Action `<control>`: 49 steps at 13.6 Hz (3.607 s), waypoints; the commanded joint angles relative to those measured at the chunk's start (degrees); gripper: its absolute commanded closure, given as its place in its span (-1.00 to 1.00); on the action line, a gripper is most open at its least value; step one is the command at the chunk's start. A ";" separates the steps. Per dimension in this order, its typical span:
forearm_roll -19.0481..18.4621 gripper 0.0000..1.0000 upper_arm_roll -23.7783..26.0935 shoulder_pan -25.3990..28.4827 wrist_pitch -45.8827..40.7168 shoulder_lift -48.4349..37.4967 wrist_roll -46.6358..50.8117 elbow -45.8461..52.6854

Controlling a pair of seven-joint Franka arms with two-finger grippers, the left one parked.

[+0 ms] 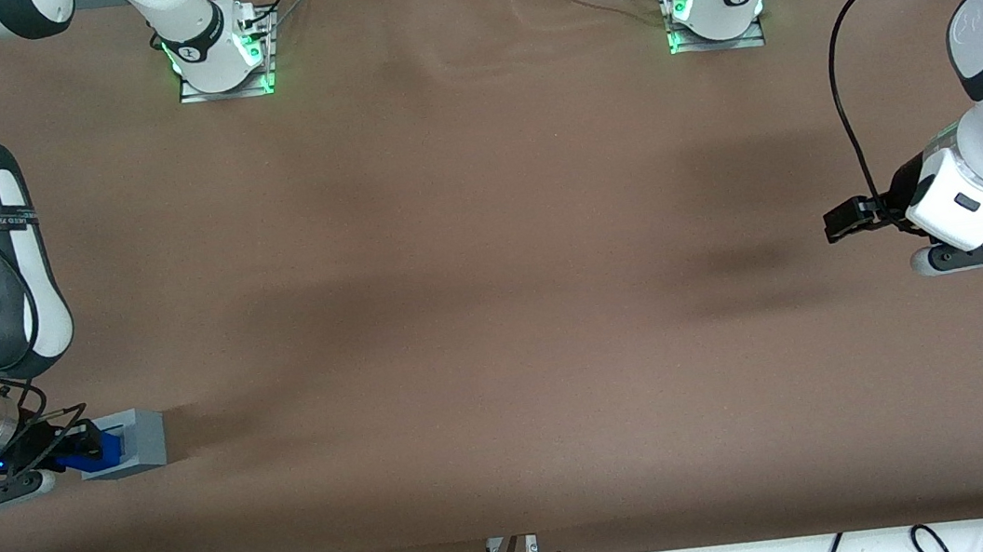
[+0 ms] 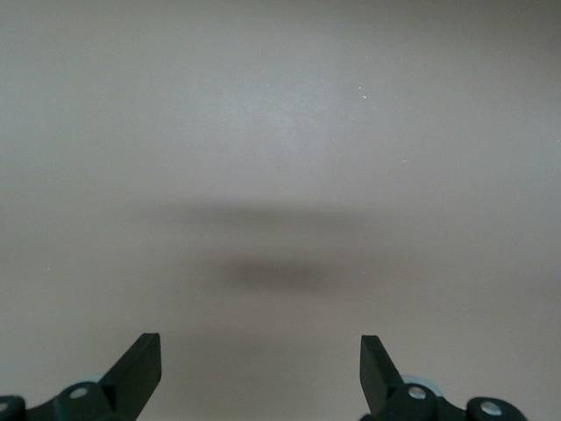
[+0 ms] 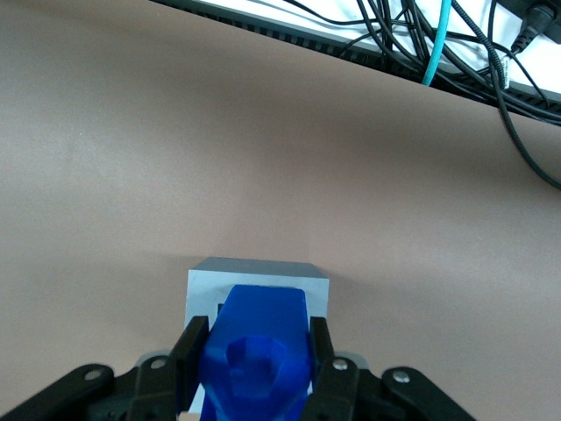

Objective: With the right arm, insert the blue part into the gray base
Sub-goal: 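Lift the blue block and carry it over the gray base's hole, then lower the blue block into the gray base's hole, then open the right gripper to release the blue block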

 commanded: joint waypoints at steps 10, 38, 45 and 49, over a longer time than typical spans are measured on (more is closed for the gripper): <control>0.77 0.06 0.72 -0.53 -2.60 0.82 -1.23 -1.96; 3.41 -0.99 0.89 2.11 -13.05 -6.29 -1.40 2.87; 2.79 -0.99 0.89 4.47 -22.01 -13.50 2.87 2.52; 2.88 -0.99 0.89 7.72 -29.31 -20.52 18.27 0.07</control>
